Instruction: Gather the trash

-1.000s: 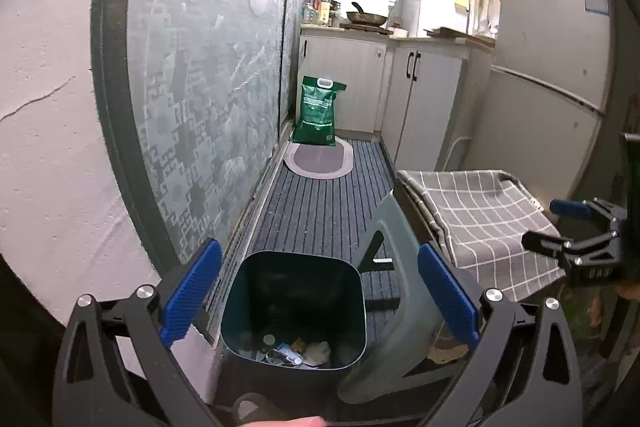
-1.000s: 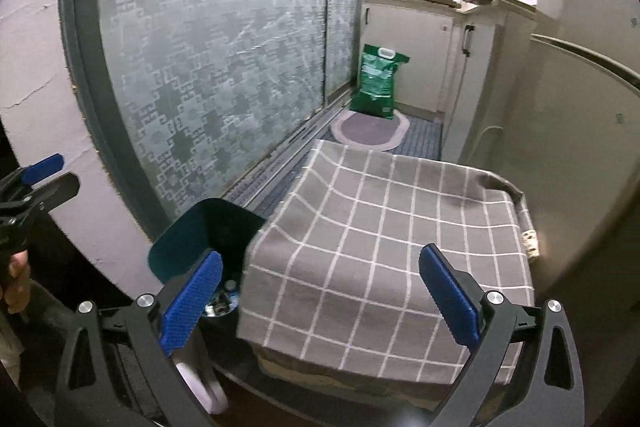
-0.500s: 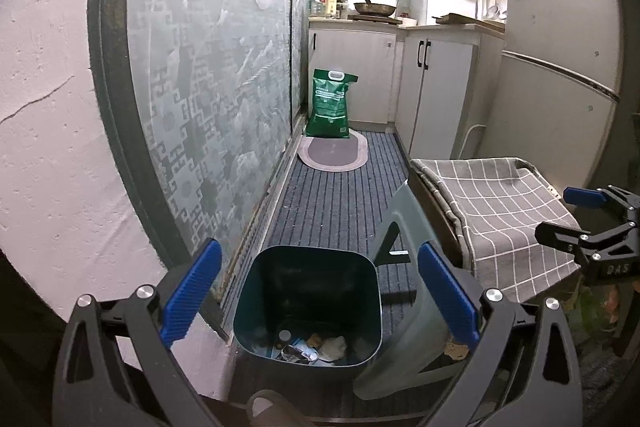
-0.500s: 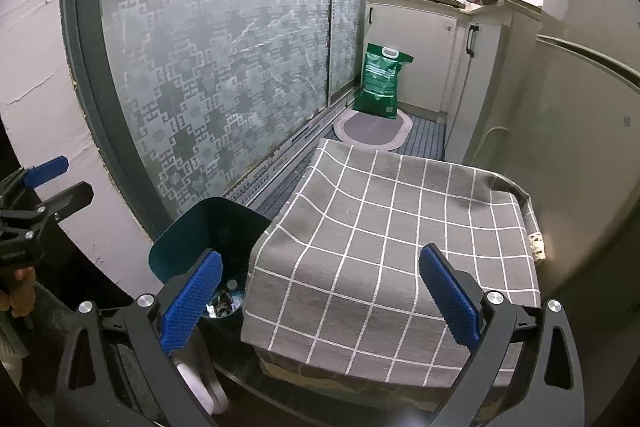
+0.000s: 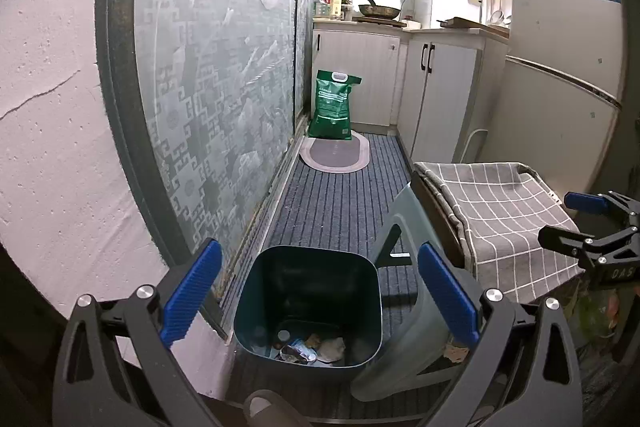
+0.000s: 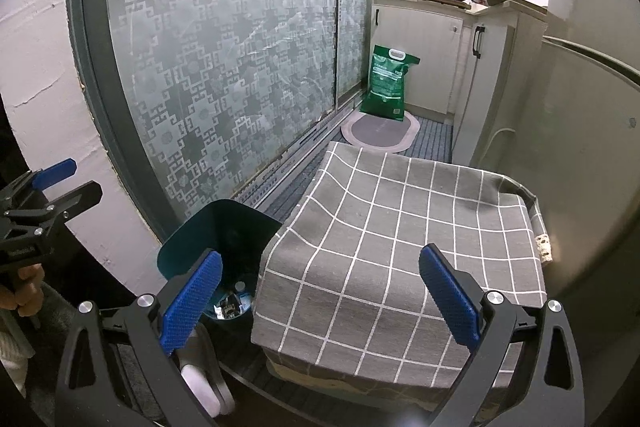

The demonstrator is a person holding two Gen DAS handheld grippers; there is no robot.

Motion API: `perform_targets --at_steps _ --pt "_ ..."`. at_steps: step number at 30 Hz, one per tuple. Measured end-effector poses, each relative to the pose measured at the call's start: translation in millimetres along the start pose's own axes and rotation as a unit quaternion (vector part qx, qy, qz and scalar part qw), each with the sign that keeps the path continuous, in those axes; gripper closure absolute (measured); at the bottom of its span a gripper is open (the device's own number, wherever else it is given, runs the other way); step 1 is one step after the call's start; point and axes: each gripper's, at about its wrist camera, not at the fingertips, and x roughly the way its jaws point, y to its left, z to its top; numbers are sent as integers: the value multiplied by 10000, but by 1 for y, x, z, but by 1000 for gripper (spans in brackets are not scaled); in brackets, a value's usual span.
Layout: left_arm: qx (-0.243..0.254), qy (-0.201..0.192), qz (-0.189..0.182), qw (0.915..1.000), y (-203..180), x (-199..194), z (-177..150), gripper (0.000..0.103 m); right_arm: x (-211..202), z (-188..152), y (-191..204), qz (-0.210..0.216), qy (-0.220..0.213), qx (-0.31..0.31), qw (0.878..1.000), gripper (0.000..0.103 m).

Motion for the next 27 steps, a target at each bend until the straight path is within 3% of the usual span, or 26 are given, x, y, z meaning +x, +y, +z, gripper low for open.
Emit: perform_targets --at_steps 27 --pt "34 48 -10 10000 -1 3 -1 3 -1 0 3 19 -3 9 10000 3"
